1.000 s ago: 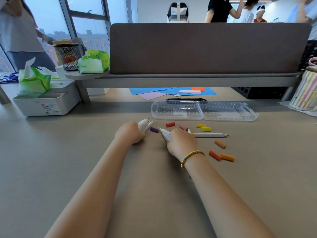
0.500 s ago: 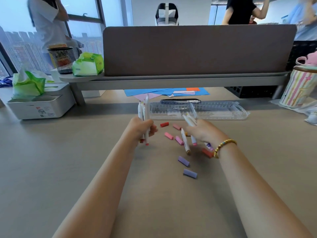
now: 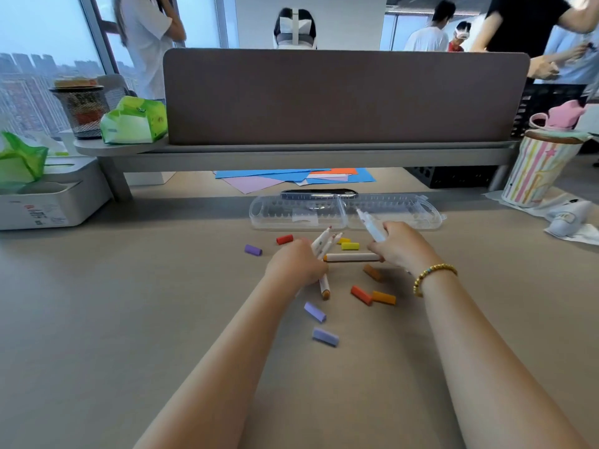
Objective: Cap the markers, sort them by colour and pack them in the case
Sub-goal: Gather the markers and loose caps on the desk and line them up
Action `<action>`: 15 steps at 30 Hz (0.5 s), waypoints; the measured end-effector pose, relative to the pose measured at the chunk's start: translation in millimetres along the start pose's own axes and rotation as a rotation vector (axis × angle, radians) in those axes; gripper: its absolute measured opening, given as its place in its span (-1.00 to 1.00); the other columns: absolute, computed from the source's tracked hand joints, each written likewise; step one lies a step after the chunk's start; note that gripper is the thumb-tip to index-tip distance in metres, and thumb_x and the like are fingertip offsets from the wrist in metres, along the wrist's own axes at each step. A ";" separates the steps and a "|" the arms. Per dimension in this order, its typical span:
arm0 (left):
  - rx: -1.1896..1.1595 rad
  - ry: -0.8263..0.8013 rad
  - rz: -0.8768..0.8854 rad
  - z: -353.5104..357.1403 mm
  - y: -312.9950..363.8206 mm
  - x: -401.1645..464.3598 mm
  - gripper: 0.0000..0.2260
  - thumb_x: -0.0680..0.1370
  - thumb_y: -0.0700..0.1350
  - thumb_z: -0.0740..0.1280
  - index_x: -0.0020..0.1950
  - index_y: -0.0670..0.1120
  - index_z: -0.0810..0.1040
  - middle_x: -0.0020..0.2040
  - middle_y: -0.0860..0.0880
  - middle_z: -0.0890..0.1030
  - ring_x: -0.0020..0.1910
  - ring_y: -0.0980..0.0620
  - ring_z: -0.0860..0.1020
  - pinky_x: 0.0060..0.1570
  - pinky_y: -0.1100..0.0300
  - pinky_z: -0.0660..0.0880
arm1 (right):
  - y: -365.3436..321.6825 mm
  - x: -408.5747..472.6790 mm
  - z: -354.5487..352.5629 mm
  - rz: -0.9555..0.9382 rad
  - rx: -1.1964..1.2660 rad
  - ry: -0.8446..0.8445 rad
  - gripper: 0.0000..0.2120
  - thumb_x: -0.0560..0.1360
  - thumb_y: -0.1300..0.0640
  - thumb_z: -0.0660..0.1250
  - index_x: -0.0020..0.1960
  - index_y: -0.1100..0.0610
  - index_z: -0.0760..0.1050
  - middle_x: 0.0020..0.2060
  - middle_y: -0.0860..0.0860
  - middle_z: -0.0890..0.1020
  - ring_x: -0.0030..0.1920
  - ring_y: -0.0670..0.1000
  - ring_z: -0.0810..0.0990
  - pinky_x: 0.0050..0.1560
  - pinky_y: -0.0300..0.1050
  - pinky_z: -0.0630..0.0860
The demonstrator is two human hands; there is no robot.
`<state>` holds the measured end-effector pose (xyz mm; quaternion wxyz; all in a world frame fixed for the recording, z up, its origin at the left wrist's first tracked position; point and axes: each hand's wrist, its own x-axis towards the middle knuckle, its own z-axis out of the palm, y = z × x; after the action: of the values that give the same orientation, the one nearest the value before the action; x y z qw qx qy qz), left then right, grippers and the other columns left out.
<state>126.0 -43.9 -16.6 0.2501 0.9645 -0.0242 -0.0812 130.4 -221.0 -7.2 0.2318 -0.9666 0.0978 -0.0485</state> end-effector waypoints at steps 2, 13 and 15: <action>0.095 0.010 0.012 1.8 2.6 0.6 -0.76 0.51 -0.02 0.28 0.09 -0.12 0.41 -0.32 0.00 0.40 -0.21 -0.03 0.46 -0.22 0.15 0.44 | -1.1 1.7 6.6 -0.039 -0.002 -0.011 -0.80 0.50 0.04 0.32 0.06 0.11 0.47 -0.11 0.07 0.59 -0.10 0.09 0.58 -0.14 -0.09 0.47; 0.238 0.019 -0.014 -12.1 -10.0 1.4 -0.61 0.49 -0.14 0.24 0.33 -0.07 0.39 -0.15 -0.05 0.55 -0.13 -0.05 0.50 -0.18 0.15 0.45 | -7.5 0.2 14.9 -0.242 -0.227 0.081 -0.77 0.52 -0.01 0.29 0.09 0.09 0.51 -0.04 0.06 0.61 -0.05 0.09 0.55 -0.18 -0.14 0.39; 0.233 0.042 -0.030 -14.4 -16.5 4.4 -0.56 0.48 -0.11 0.25 0.37 -0.05 0.37 0.03 -0.06 0.58 0.00 -0.07 0.54 -0.07 0.13 0.49 | -9.8 -0.1 15.9 -0.261 -0.255 0.024 -0.79 0.52 -0.01 0.28 0.07 0.09 0.51 -0.05 0.05 0.62 -0.08 0.07 0.55 -0.18 -0.14 0.41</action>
<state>132.8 -23.0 -12.8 0.1355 0.9888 -0.0138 -0.0616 134.2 -205.5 -16.9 0.0980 -0.9920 -0.0204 -0.0768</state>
